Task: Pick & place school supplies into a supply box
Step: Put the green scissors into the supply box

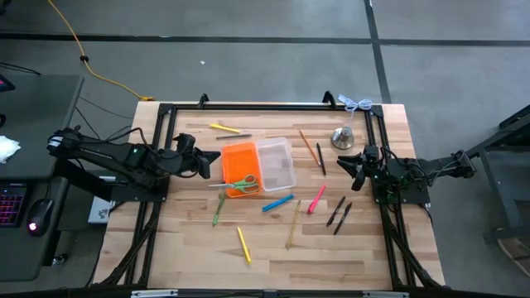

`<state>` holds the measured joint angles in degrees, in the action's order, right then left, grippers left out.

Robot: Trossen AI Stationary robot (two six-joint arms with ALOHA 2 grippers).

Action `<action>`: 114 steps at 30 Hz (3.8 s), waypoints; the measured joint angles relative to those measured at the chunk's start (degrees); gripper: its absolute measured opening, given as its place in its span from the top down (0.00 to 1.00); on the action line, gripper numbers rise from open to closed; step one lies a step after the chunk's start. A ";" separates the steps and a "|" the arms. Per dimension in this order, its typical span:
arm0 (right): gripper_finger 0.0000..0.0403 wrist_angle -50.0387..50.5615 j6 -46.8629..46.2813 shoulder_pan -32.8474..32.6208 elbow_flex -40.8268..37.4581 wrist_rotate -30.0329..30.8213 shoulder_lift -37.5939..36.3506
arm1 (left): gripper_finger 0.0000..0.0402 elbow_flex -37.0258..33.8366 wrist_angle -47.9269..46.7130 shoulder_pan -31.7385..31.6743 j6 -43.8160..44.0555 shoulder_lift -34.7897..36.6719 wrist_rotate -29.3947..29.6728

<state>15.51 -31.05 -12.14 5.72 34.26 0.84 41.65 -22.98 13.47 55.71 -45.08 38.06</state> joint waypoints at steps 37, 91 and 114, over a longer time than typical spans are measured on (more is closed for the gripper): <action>0.79 0.11 0.00 -0.01 0.00 0.04 0.00 | 0.55 5.57 -10.52 -1.21 -33.55 -18.45 -19.99; 0.79 0.55 0.00 -0.01 0.00 -0.22 0.00 | 0.48 19.19 -18.99 -16.15 -57.03 -51.63 -39.85; 0.79 0.57 0.63 0.00 0.00 -0.22 0.00 | 0.48 19.12 -19.85 -16.14 -57.80 -53.27 -40.40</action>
<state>16.08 -30.41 -12.14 5.72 34.04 0.84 60.77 -42.83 -2.67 -2.10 -98.35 -2.34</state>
